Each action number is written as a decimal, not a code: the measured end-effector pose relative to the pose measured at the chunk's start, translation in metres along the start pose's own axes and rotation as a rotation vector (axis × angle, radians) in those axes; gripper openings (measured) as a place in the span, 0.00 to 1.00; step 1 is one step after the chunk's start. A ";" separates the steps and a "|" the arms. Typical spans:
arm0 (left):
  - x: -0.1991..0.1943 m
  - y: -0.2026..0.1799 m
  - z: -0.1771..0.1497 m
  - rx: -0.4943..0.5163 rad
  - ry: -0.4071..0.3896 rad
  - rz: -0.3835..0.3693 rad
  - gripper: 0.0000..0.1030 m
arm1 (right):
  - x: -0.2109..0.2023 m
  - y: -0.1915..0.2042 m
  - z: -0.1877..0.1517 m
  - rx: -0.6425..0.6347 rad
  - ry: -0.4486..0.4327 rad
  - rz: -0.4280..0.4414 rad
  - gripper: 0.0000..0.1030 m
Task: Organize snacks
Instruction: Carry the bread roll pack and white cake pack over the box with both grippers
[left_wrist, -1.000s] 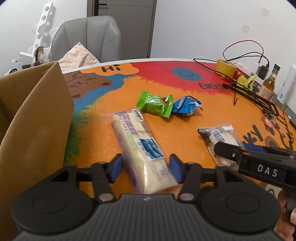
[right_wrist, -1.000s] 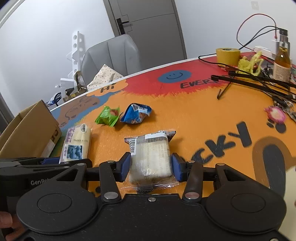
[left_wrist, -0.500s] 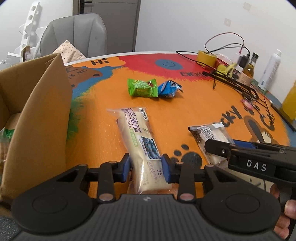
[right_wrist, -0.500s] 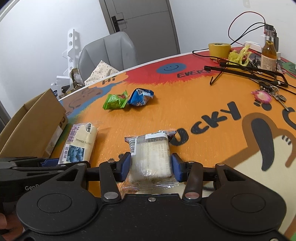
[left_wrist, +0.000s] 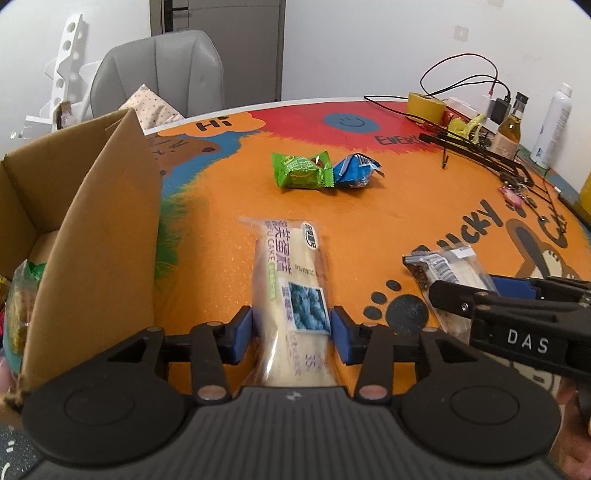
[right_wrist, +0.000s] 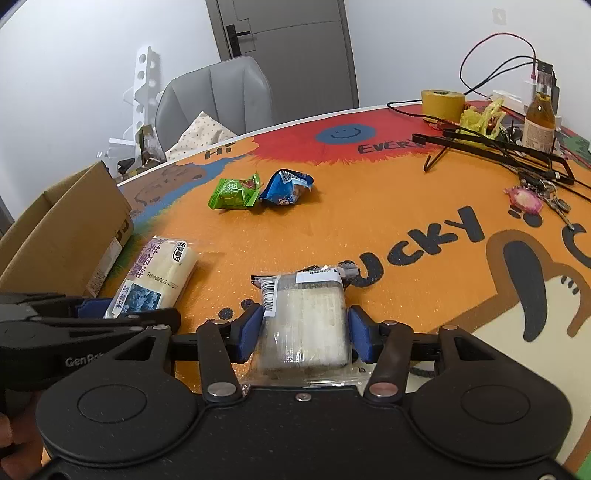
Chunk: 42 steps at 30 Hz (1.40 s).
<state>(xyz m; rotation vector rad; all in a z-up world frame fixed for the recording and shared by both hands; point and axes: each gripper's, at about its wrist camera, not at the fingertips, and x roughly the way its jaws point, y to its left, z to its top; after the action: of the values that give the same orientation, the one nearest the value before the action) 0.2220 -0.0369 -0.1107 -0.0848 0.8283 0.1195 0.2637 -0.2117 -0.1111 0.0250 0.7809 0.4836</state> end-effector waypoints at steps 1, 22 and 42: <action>0.001 0.000 0.001 -0.001 -0.004 0.006 0.45 | 0.000 0.001 0.000 -0.004 -0.001 -0.001 0.51; -0.024 0.007 -0.001 -0.016 -0.054 -0.042 0.27 | -0.026 0.013 0.003 0.009 -0.058 -0.011 0.43; -0.082 0.031 0.016 -0.045 -0.181 -0.057 0.27 | -0.057 0.045 0.027 -0.015 -0.150 0.024 0.42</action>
<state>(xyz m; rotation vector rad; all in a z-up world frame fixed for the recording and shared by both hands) 0.1745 -0.0099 -0.0402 -0.1384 0.6423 0.0908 0.2294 -0.1917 -0.0449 0.0565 0.6307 0.5045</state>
